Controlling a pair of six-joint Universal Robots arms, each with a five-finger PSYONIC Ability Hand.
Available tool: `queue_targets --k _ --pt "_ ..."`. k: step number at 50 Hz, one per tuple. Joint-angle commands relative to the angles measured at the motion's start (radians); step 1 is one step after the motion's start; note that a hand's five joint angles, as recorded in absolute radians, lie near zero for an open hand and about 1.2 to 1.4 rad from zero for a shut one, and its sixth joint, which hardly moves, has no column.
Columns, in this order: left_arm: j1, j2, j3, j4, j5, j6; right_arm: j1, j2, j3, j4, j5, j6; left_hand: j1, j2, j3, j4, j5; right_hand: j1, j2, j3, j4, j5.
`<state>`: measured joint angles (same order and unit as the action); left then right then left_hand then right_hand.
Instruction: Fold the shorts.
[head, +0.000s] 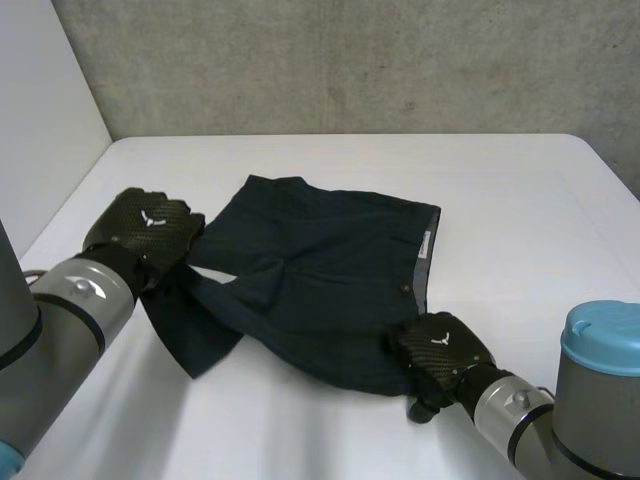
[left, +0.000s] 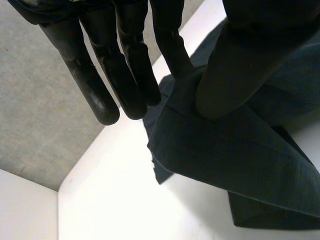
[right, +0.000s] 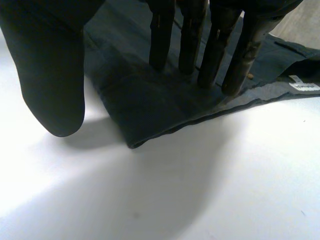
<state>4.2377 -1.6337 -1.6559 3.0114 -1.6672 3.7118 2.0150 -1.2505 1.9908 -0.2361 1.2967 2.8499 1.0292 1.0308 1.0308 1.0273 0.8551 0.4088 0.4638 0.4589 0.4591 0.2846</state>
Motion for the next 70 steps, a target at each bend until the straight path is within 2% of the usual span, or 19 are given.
queue_targets --k 1,5,6,7,13,18,27,39,42,46,50,54,57,65,66,69,70 --pt "-0.001 -0.014 0.041 0.001 -0.002 -0.006 0.008 0.013 -0.017 -0.057 0.01 0.011 0.156 0.155 0.155 0.158 0.156 0.395 0.34 0.345 0.345 0.345" --pt "-0.001 -0.014 0.044 0.001 -0.002 -0.013 0.01 0.039 -0.023 -0.083 0.015 0.008 0.159 0.157 0.157 0.161 0.159 0.729 0.674 0.679 0.679 0.679" --pt "-0.001 -0.014 0.044 0.0 0.0 -0.016 0.008 0.045 -0.026 -0.091 0.018 0.006 0.159 0.157 0.157 0.161 0.159 0.966 0.911 0.916 0.915 0.915" --pt "-0.001 -0.014 0.044 0.001 -0.002 -0.018 0.008 0.046 -0.027 -0.092 0.019 0.006 0.159 0.157 0.157 0.161 0.159 0.987 0.932 0.937 0.937 0.937" --pt "-0.001 -0.012 0.027 0.0 0.0 -0.021 -0.004 0.036 -0.056 -0.083 0.084 -0.004 0.159 0.157 0.157 0.161 0.159 0.988 0.932 0.937 0.937 0.937" --pt "-0.002 -0.012 -0.021 -0.008 0.0 -0.021 -0.005 -0.097 -0.078 -0.005 0.137 -0.041 0.159 0.157 0.157 0.161 0.159 0.988 0.932 0.937 0.937 0.937" --pt "-0.016 0.063 -0.127 -0.045 -0.002 -0.023 -0.036 -0.273 -0.156 0.329 0.144 -0.224 0.179 0.178 0.178 0.181 0.179 0.988 0.932 0.937 0.937 0.937" --pt "-0.096 0.285 -0.16 -0.29 0.003 -0.059 -0.085 -0.51 -0.283 0.745 0.128 -0.394 0.276 0.275 0.275 0.278 0.276 0.988 0.932 0.937 0.937 0.937" --pt "-0.104 0.305 -0.156 -0.327 0.007 -0.07 -0.094 -0.526 -0.308 0.797 0.122 -0.415 0.279 0.278 0.278 0.281 0.279 0.988 0.932 0.937 0.937 0.937" --pt "-0.096 0.295 -0.151 -0.329 0.01 -0.069 -0.114 -0.523 -0.307 0.781 0.085 -0.432 0.279 0.278 0.278 0.281 0.279 0.988 0.932 0.937 0.937 0.937" --pt "-0.094 0.203 -0.134 -0.273 0.009 -0.066 -0.163 -0.451 -0.279 0.716 0.05 -0.434 0.279 0.278 0.278 0.281 0.279 0.988 0.932 0.937 0.937 0.937" --pt "-0.09 -0.005 -0.02 -0.134 0.006 -0.062 -0.2 -0.238 -0.285 0.614 0.036 -0.432 0.282 0.281 0.281 0.284 0.282 0.988 0.932 0.937 0.937 0.937" --pt "-0.09 -0.127 0.076 -0.076 0.004 -0.062 -0.202 -0.162 -0.309 0.572 0.045 -0.431 0.279 0.278 0.278 0.281 0.279 0.988 0.932 0.937 0.937 0.937" --pt "-0.09 -0.544 0.566 -0.023 -0.002 -0.053 -0.202 0.039 -0.486 0.471 0.137 -0.367 0.285 0.284 0.284 0.287 0.285 0.988 0.932 0.937 0.937 0.937" --pt "-0.09 -0.633 0.678 -0.026 -0.003 -0.035 -0.2 0.077 -0.524 0.448 0.151 -0.342 0.285 0.284 0.284 0.287 0.285 0.988 0.932 0.937 0.937 0.937" --pt "-0.09 -0.757 0.833 -0.025 -0.003 0.029 -0.2 0.135 -0.584 0.408 0.17 -0.322 0.285 0.284 0.284 0.287 0.285 0.988 0.932 0.937 0.937 0.937" --pt "-0.088 -0.828 0.923 -0.022 -0.005 0.087 -0.2 0.178 -0.625 0.379 0.177 -0.316 0.291 0.29 0.29 0.293 0.291 0.988 0.932 0.937 0.937 0.937"
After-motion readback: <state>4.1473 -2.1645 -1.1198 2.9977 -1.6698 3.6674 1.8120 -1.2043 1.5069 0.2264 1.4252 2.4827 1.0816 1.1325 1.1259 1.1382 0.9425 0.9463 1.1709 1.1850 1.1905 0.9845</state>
